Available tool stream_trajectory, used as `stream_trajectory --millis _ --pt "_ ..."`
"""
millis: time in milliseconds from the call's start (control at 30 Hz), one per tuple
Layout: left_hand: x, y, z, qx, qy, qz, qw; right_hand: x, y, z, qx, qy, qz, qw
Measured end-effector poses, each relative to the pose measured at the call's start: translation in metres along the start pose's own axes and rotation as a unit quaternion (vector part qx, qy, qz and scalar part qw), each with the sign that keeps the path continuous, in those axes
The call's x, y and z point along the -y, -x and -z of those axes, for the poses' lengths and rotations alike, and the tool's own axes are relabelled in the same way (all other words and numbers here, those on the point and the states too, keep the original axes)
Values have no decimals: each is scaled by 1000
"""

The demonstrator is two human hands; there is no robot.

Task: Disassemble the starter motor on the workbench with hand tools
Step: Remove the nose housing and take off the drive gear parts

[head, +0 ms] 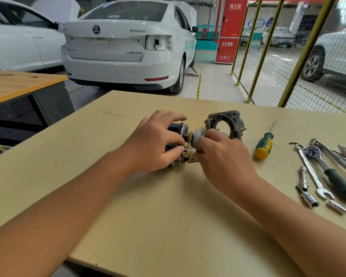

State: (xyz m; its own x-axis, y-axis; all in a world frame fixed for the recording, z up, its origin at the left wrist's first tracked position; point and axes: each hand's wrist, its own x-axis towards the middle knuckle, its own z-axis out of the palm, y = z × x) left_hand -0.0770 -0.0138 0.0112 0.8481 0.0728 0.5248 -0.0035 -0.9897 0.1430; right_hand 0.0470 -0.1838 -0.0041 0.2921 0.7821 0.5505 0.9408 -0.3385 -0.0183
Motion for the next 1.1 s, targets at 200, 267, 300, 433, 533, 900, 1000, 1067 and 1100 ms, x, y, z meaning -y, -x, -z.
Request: stream_trajectory --millis 200,267,300,433,533,900,1000,1067,1100 --pt "-3 1 1 2 -40 -33 999 0 -1 -3 -5 -84 10 996" --pt "-3 0 0 1 -31 -33 999 -1 -1 -3 -19 -92 16 995" --pt "-2 1 0 1 -26 -33 999 -2 0 -3 -21 -91 16 995" --pt "0 0 -2 -3 -3 -31 999 -3 -1 -3 -1 -70 16 997" --pt "2 0 -3 -7 17 -27 999 -2 0 -3 -21 -21 17 999" --pt "17 4 6 18 73 19 997 -2 -1 -2 3 -30 7 1000" --pt "13 4 6 47 49 20 997 0 0 -5 -8 -84 23 996" --pt "12 4 6 59 41 22 997 -1 0 -6 -23 -99 23 995" --pt "12 4 6 61 41 23 997 -1 0 -5 -26 -101 21 994"
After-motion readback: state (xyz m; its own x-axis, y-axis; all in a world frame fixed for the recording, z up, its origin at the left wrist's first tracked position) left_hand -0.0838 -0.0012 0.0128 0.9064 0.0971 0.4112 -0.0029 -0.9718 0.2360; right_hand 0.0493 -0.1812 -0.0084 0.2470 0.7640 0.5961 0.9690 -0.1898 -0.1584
